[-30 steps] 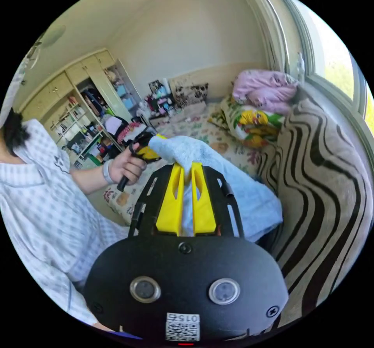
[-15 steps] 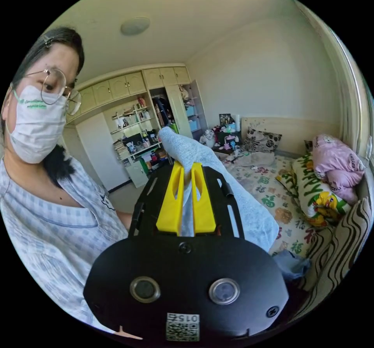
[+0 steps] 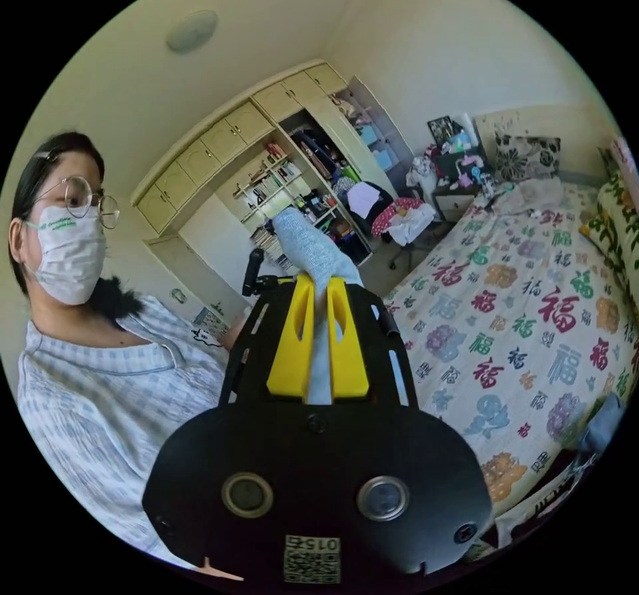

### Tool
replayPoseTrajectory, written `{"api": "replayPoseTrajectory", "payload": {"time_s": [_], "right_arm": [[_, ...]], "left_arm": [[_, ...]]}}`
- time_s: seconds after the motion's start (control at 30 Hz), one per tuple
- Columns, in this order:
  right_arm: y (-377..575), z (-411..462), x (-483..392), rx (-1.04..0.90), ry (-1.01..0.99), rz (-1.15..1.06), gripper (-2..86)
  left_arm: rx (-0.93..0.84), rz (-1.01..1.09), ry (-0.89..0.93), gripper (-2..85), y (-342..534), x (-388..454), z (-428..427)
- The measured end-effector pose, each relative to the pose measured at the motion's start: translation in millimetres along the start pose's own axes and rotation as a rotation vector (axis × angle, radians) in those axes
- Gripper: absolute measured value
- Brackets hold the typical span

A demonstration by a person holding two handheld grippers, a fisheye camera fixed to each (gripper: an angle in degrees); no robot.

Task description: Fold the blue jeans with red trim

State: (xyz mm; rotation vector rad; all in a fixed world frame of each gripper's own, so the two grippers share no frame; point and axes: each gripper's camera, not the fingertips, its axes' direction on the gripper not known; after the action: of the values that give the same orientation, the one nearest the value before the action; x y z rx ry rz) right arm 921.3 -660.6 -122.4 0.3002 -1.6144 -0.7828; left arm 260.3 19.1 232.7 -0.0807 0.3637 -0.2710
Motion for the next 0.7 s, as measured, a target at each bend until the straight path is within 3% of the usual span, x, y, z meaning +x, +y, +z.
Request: {"api": "replayPoseTrajectory", "payload": {"time_s": [0.13,0.33,0.57,0.7], "right_arm": [[24.6,68.1,91.8,-0.09,-0.001,0.201,4.2],[125.9,177.8,262.3,-0.184,-0.007,0.682,7.5],[253.0,232.0,322.7,0.0,-0.2,0.927,7.2],[293.9,268.8,349.7,-0.113,-0.246,0.944,8.5]], "left_arm": [[-0.098,-0.015,-0.063,0.9,7.2,-32.4,-12.8],[-0.226,-0.139,0.162,0.6,19.2,-68.8,36.5],[-0.42,-0.265,0.347,0.8,48.7,-89.0,114.3],[-0.446,-0.348,0.555,1.2,60.0,-82.4,139.4]]}}
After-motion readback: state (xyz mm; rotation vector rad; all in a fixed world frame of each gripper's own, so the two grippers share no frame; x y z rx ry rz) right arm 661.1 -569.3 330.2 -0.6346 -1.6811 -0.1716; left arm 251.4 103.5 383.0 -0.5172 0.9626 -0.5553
